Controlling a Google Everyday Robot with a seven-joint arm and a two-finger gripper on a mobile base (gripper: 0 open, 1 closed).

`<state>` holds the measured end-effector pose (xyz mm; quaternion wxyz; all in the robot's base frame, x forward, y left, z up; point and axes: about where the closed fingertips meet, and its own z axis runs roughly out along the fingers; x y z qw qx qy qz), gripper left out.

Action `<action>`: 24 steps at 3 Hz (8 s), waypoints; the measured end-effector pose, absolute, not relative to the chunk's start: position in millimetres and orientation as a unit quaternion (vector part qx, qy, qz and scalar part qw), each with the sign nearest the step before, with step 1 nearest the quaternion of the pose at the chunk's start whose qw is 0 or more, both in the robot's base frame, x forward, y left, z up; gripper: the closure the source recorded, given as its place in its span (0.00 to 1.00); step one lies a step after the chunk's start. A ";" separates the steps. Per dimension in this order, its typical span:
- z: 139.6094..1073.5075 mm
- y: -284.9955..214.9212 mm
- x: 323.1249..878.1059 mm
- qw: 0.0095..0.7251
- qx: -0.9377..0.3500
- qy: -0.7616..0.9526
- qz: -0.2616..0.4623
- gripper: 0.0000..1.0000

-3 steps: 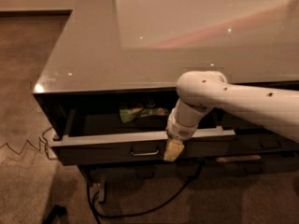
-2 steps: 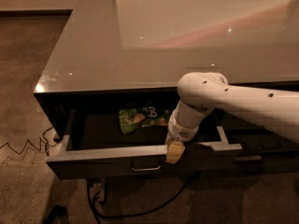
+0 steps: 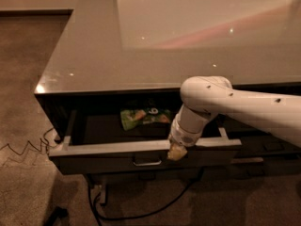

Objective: Open top drawer

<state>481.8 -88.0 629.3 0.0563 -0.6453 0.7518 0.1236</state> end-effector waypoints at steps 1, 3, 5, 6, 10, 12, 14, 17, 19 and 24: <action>629.8 -86.4 481.9 0.056 -0.645 0.752 0.124 0.62; 629.6 -93.0 463.0 0.044 -0.629 0.766 0.126 0.16; 629.7 -90.9 463.2 0.047 -0.630 0.764 0.129 0.00; 638.2 -77.9 474.5 0.082 -0.648 0.742 0.151 0.00; 650.1 -48.3 502.8 0.166 -0.760 0.603 0.176 0.00; 648.9 -45.5 510.7 0.178 -0.763 0.594 0.185 0.00; 628.7 -66.8 491.4 0.157 -0.759 0.604 0.183 0.00; 634.1 -81.6 457.4 0.127 -0.757 0.622 0.155 0.00; 646.8 -91.1 419.4 0.113 -0.756 0.631 0.132 0.00; 644.2 -98.6 393.6 0.093 -0.754 0.639 0.123 1.00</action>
Offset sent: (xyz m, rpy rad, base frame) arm -0.1734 -0.1231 -0.0173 -0.1520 0.2346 -0.2951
